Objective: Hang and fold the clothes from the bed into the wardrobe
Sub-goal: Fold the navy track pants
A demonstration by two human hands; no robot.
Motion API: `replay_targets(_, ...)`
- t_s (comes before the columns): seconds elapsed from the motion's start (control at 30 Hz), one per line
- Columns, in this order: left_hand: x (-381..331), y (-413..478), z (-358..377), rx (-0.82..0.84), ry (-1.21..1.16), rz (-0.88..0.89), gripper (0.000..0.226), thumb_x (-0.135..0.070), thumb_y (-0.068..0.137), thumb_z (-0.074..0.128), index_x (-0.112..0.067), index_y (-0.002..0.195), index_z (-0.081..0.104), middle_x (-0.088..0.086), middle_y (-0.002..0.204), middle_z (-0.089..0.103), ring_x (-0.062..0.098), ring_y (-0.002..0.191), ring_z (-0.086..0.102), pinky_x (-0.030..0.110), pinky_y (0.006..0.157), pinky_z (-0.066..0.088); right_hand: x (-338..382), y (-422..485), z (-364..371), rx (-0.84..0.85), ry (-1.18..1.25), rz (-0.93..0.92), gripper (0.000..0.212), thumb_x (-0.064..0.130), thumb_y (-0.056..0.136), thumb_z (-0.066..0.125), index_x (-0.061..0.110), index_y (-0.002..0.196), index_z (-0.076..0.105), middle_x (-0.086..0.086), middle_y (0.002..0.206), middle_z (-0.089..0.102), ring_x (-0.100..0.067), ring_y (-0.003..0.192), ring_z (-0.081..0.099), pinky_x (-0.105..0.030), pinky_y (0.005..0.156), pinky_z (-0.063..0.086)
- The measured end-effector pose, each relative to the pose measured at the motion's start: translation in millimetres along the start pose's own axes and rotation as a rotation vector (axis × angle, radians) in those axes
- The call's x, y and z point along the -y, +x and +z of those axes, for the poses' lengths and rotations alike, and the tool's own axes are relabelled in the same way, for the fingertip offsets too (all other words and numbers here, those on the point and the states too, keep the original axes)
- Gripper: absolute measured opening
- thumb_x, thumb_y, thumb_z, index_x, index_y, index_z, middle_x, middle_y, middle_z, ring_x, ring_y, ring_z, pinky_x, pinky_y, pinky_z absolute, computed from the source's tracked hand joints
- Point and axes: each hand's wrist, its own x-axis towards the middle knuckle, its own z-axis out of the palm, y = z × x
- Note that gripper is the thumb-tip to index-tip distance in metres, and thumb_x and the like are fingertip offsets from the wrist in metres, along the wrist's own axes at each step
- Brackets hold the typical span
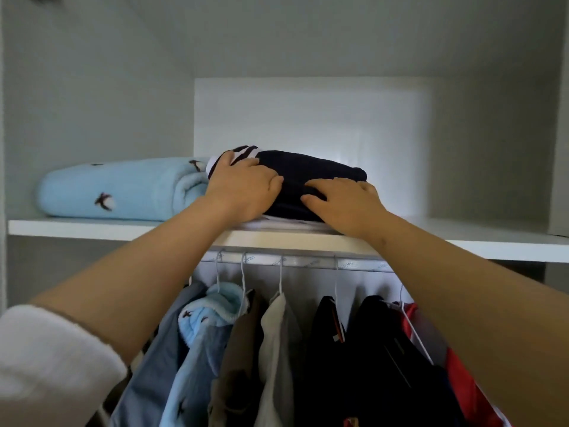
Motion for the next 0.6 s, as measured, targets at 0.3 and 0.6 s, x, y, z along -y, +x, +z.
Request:
replay_targets(0.3, -3, -74, 5, -0.081, -0.286, -0.075, 0.047, -0.028, 0.1, 0.03, -0.023, 0.146, 0.026, -0.004, 0.155, 0.021, 0.015, 0.144, 0.006, 0.045, 0.114, 0.004, 6, -62, 1, 0.007, -0.007, 0.052, 0.054, 0.033, 0.097, 0.029, 0.03, 0.149, 0.014, 0.004, 0.158, 0.007, -0.019, 0.145, 0.003, -0.045, 0.113, 0.012)
replay_targets(0.6, -70, -199, 6, 0.151, -0.677, -0.076, 0.046, -0.025, 0.097, 0.045, -0.019, 0.142, 0.035, 0.005, 0.145, 0.039, 0.021, 0.131, 0.038, 0.031, 0.107, 0.029, 30, -206, 6, 0.218, 0.327, 0.273, 0.06, 0.024, 0.093, 0.045, 0.034, 0.147, 0.02, 0.0, 0.158, -0.003, -0.031, 0.14, 0.019, -0.045, 0.111, 0.023)
